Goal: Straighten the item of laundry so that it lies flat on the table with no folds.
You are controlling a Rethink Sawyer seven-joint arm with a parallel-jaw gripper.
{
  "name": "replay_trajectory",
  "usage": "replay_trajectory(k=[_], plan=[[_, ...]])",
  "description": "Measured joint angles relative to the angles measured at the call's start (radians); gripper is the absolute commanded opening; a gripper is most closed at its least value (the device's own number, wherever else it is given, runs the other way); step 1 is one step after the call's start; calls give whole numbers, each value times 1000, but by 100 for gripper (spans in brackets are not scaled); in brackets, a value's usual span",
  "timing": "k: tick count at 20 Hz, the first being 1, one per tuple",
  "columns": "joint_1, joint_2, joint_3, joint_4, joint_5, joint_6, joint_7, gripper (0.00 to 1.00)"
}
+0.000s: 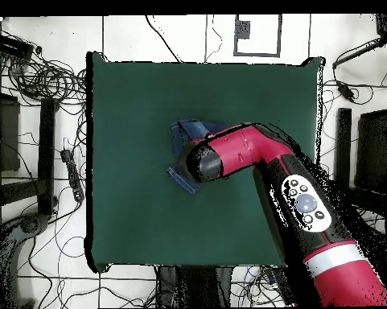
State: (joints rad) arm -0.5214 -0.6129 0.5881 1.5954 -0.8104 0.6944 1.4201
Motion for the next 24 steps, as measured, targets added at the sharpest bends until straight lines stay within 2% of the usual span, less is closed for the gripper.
replay_trajectory(k=[3, 8, 14, 19, 20, 23, 24], plan=[[37, -24, -42, 17, -1, -21, 12, 0], [160, -77, -159, 49, 5, -48, 68, 0], [315, -123, -292, 94, 134, -45, 215, 0], [434, -141, -389, 152, 365, -13, 417, 0], [457, -145, -407, 171, 436, 3, 473, 0], [484, -152, -424, 207, 560, 31, 567, 0], [486, -154, -424, 235, 647, 50, 621, 0]])
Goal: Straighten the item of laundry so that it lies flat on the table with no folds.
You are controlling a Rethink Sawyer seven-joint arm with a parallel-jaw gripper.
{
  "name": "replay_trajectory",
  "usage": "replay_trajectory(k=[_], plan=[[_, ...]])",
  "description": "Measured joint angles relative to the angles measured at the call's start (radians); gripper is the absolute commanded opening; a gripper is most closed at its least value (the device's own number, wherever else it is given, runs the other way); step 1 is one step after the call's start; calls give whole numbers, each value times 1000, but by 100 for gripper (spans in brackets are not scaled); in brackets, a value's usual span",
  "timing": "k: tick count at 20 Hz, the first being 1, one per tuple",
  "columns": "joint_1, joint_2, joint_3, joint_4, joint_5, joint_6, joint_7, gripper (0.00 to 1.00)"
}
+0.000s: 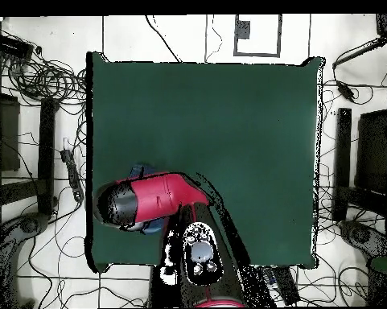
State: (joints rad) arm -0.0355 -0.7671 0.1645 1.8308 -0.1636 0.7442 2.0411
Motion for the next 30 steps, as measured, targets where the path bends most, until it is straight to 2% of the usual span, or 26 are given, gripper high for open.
replay_trajectory(k=[1, 2, 5, 6, 9, 10, 12, 13, 19, 22, 30], plan=[[-1, 0, 1, 8, 22, 4, 12, 0], [-19, -1, 11, 43, 112, 15, 51, 0], [-71, 0, 42, 100, 232, 22, 73, 0], [-130, 4, 70, 142, 312, 25, 74, 0], [-227, 14, 106, 196, 404, 35, 74, 0], [-295, 18, 120, 231, 458, 42, 74, 0], [-342, 17, 130, 261, 503, 42, 74, 0], [-397, 14, 151, 314, 590, 42, 74, 0], [-468, 2, 221, 460, 822, 41, 74, 0], [-477, 7, 248, 505, 857, 41, 74, 0], [-529, 23, 287, 550, 802, 107, 74, 0]])
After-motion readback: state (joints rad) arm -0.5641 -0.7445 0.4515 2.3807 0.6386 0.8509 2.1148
